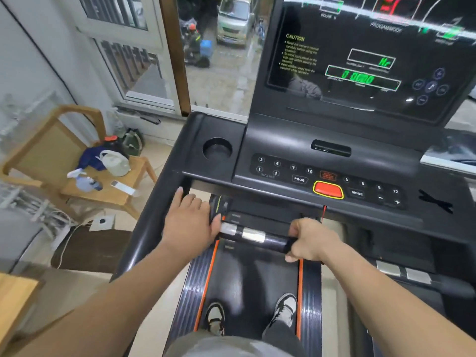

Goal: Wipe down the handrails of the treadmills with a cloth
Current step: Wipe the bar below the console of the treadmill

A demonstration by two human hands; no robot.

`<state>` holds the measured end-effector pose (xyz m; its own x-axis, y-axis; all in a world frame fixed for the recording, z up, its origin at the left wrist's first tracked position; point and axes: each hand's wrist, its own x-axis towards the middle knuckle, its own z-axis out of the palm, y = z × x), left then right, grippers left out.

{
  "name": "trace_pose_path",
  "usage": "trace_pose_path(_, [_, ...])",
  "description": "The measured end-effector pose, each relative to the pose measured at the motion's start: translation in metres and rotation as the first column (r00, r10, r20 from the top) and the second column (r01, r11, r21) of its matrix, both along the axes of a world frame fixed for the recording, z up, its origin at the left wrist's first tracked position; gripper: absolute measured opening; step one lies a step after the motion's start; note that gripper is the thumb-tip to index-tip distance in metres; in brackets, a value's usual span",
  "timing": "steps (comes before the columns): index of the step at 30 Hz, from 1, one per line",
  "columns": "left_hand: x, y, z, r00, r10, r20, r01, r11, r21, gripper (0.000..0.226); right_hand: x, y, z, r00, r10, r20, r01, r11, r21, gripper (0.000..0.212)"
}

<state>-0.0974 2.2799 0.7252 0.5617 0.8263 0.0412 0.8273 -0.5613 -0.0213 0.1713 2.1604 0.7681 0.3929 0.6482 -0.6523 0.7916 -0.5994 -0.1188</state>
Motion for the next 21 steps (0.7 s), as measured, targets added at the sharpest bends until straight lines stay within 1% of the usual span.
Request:
trace_pose_path(2, [0.035, -0.023, -0.002, 0.996, 0.061, 0.065, -0.057, 0.997, -0.061, 0.055, -0.002, -0.004, -0.001, 1.000, -0.028, 0.002, 0.028, 0.999, 0.021, 0.043])
trace_pose_path(3, [0.053, -0.038, -0.005, 0.993, 0.040, 0.113, -0.031, 0.996, -0.083, 0.053, -0.002, -0.006, -0.002, 0.999, -0.041, 0.002, 0.041, 0.998, 0.036, 0.044])
trace_pose_path(5, [0.082, -0.073, -0.011, 0.977, -0.080, 0.199, 0.101, 0.990, -0.095, 0.047, -0.005, -0.009, -0.002, 0.999, -0.053, 0.007, 0.053, 0.997, 0.057, 0.045])
trace_pose_path(7, [0.093, -0.093, -0.011, 0.951, -0.201, 0.235, 0.224, 0.972, -0.074, 0.049, -0.007, -0.010, -0.001, 0.999, -0.045, 0.013, 0.044, 0.997, 0.067, 0.045])
trace_pose_path(9, [0.081, -0.086, -0.008, 0.925, -0.302, 0.232, 0.316, 0.948, -0.026, 0.051, -0.008, -0.010, 0.000, 0.999, -0.039, 0.016, 0.038, 0.997, 0.064, 0.047])
trace_pose_path(11, [0.051, -0.060, -0.009, 0.907, -0.353, 0.231, 0.355, 0.934, 0.034, 0.045, -0.008, -0.010, 0.001, 0.999, -0.045, 0.020, 0.044, 0.997, 0.061, 0.048])
trace_pose_path(13, [0.012, -0.027, -0.009, 0.941, -0.261, 0.216, 0.257, 0.965, 0.048, 0.038, -0.007, -0.010, 0.001, 0.999, -0.046, 0.011, 0.046, 0.997, 0.059, 0.047])
trace_pose_path(15, [-0.013, -0.006, -0.008, 0.985, -0.126, 0.120, 0.121, 0.992, 0.047, 0.037, -0.007, -0.010, 0.000, 0.998, -0.055, 0.004, 0.055, 0.997, 0.059, 0.048])
trace_pose_path(16, [-0.011, -0.004, -0.008, 0.993, -0.076, 0.091, 0.072, 0.996, 0.043, 0.038, -0.007, -0.009, 0.000, 0.998, -0.062, 0.005, 0.062, 0.996, 0.059, 0.047])
trace_pose_path(18, [0.016, -0.018, -0.001, 0.993, 0.035, 0.110, -0.034, 0.999, -0.007, 0.045, -0.008, -0.009, 0.001, 0.998, -0.064, 0.006, 0.064, 0.997, 0.048, 0.046])
trace_pose_path(19, [0.035, -0.031, 0.000, 0.994, 0.062, 0.085, -0.058, 0.997, -0.043, 0.049, -0.008, -0.009, 0.001, 0.998, -0.067, 0.008, 0.067, 0.997, 0.049, 0.046])
trace_pose_path(20, [0.054, -0.047, 0.001, 0.998, 0.042, 0.053, -0.038, 0.997, -0.072, 0.051, -0.009, -0.010, 0.001, 0.997, -0.071, 0.014, 0.070, 0.996, 0.056, 0.046])
trace_pose_path(21, [0.071, -0.062, -0.001, 0.997, -0.020, 0.068, 0.026, 0.996, -0.087, 0.050, -0.010, -0.010, 0.002, 0.997, -0.073, 0.021, 0.072, 0.996, 0.059, 0.046])
